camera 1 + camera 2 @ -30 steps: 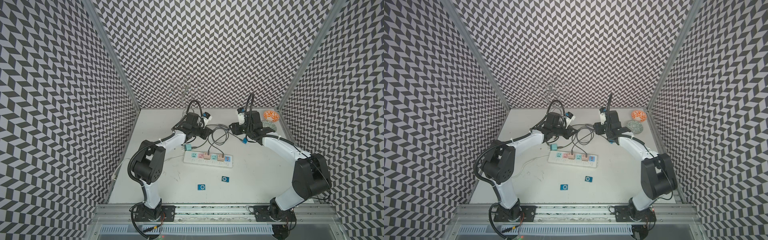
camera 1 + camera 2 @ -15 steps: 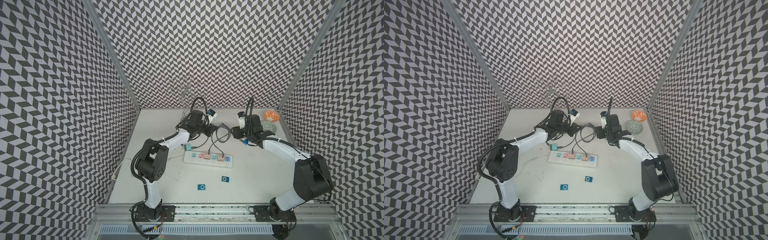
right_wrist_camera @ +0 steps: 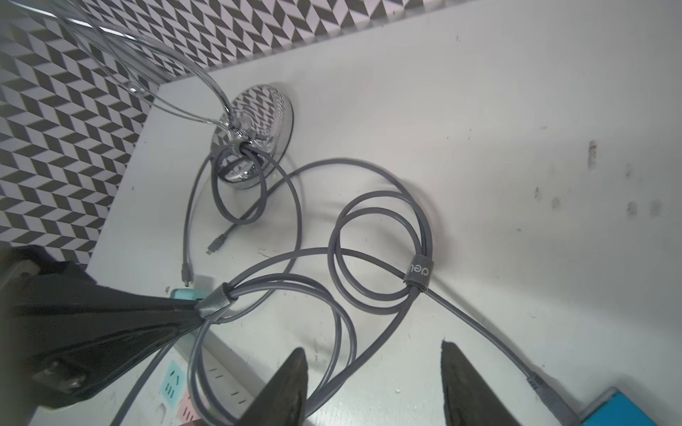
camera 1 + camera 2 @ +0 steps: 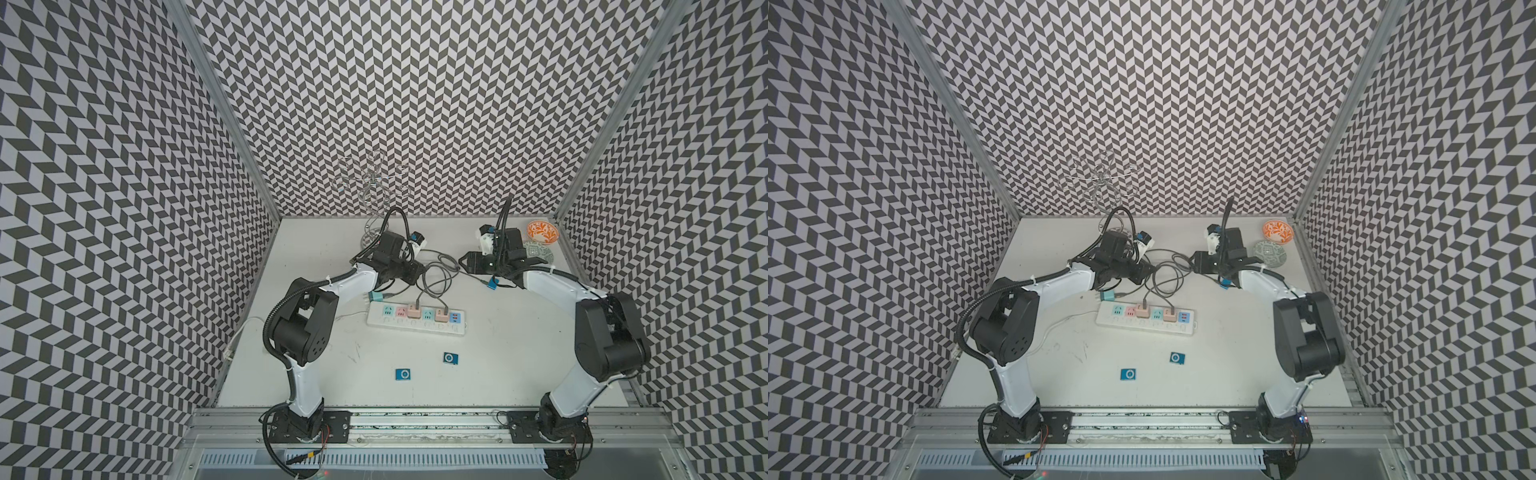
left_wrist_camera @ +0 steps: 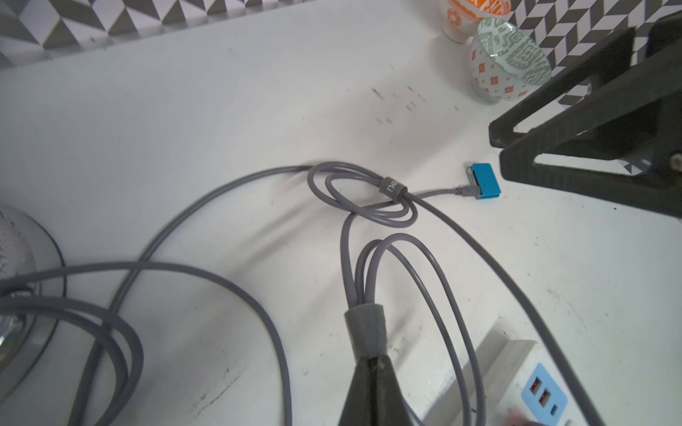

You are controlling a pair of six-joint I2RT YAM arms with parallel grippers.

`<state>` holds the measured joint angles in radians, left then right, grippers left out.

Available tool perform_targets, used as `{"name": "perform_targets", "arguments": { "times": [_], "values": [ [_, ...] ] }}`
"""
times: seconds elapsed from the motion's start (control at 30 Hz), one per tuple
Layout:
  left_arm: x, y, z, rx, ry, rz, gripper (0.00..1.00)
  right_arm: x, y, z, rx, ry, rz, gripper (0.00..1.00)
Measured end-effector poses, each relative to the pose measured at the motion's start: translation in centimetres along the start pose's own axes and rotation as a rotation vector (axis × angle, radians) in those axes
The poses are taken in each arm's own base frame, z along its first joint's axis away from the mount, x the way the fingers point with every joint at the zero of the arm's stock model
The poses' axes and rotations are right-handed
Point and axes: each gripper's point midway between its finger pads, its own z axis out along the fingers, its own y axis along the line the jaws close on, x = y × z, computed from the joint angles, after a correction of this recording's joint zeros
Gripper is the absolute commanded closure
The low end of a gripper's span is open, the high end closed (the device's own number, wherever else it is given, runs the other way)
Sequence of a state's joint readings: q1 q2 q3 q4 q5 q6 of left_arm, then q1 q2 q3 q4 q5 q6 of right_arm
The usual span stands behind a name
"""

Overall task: Charge mp3
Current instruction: Pick up the charging cable from the center of the board.

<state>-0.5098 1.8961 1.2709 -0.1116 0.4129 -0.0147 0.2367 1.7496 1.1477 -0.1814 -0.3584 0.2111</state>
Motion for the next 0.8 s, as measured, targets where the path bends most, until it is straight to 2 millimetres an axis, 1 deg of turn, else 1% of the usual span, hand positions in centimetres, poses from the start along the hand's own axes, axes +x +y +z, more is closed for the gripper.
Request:
{"name": "perform_targets", "arguments": {
  "times": [0.1,0.2,0.27,0.4,0.67,0.8],
  "values": [
    [1.4,0.4,0.1,-0.005,0.030,-0.031,1.00,0.6,-0.6,1.9,0.015,0.050,0.007,0.45],
    [2.2,0.5,0.2,-0.007,0.048,-0.055,1.00,0.9,-1.1,3.1,0.026,0.076,0.012,0.47],
    [2.2,0.5,0.2,-0.007,0.049,-0.061,1.00,1.4,-1.2,3.6,0.031,0.092,0.012,0.49],
    [2.2,0.5,0.1,-0.008,0.049,-0.072,1.00,2.4,-1.8,4.6,0.066,0.138,0.019,0.50],
    [2.2,0.6,0.1,-0.009,0.049,-0.080,1.00,2.6,-2.5,6.9,0.150,0.161,0.006,0.56],
    [2.2,0.6,0.1,-0.009,0.049,-0.083,1.00,2.3,-3.2,8.2,0.217,0.165,-0.021,0.65]
  ]
}}
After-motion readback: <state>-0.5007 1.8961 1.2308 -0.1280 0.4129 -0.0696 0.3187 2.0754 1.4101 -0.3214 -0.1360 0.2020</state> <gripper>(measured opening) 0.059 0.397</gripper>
